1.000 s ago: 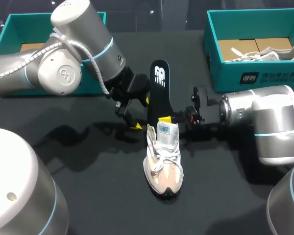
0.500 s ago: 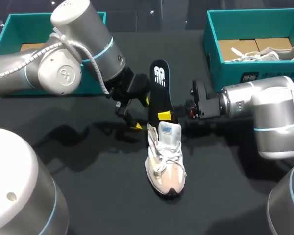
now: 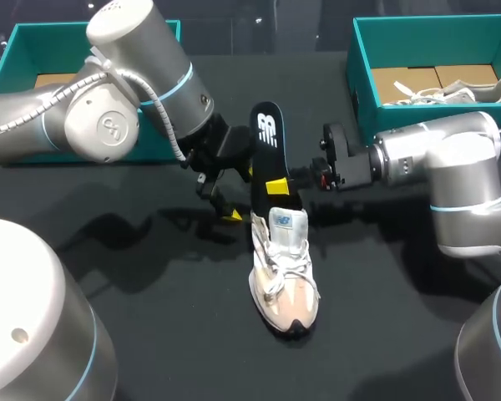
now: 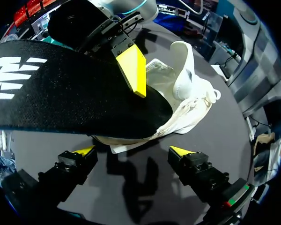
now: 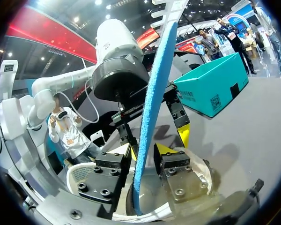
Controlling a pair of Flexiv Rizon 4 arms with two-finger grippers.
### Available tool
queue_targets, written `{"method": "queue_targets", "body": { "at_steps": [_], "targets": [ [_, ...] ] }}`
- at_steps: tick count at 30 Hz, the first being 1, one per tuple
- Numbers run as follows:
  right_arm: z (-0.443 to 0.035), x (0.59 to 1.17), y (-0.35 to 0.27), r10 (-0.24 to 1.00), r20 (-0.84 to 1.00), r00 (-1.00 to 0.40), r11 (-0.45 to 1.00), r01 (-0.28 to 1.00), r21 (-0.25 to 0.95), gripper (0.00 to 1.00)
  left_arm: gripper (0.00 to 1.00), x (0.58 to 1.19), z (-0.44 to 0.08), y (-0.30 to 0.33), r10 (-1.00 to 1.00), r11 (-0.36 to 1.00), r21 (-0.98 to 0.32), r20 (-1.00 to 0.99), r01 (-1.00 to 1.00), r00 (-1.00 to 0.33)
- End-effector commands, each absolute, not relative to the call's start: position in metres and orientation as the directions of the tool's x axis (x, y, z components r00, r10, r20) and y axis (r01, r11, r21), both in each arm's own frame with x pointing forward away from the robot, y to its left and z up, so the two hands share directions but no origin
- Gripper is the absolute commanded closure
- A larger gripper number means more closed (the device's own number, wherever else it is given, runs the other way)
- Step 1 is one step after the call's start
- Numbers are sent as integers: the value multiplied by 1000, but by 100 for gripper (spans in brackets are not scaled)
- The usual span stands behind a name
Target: Take the shoe out of the shoebox, open the shoe tongue, remove and reinsert the insole, then place the shoe into the shoebox
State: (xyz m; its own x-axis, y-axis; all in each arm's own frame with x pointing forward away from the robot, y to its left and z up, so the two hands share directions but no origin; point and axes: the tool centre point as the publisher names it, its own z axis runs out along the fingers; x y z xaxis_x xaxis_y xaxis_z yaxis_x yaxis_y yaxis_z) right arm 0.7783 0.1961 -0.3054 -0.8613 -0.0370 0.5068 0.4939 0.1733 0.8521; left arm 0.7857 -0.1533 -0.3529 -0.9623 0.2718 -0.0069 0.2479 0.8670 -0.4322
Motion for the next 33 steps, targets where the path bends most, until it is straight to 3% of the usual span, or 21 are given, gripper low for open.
{"method": "queue_targets", "body": {
  "at_steps": [1,4,6,30,33],
  "targets": [
    [-302,784,200,-44,506,-861,185,491,851,71,0,786,-353,-153,272,867,-431,-7,249,-962],
    [-302,786,200,-46,508,-860,184,492,851,80,0,786,-353,-153,272,867,-431,-7,249,-962],
    [-304,786,199,-42,515,-856,179,501,847,100,0,786,-353,-153,272,867,-431,-7,249,-962],
    [-342,745,185,-18,634,-773,149,625,766,100,0,786,-353,-153,272,867,-431,-7,249,-962],
    [-340,746,186,-20,616,-787,155,606,780,75,0,786,-353,-153,272,867,-431,-7,249,-962]
  ]
}}
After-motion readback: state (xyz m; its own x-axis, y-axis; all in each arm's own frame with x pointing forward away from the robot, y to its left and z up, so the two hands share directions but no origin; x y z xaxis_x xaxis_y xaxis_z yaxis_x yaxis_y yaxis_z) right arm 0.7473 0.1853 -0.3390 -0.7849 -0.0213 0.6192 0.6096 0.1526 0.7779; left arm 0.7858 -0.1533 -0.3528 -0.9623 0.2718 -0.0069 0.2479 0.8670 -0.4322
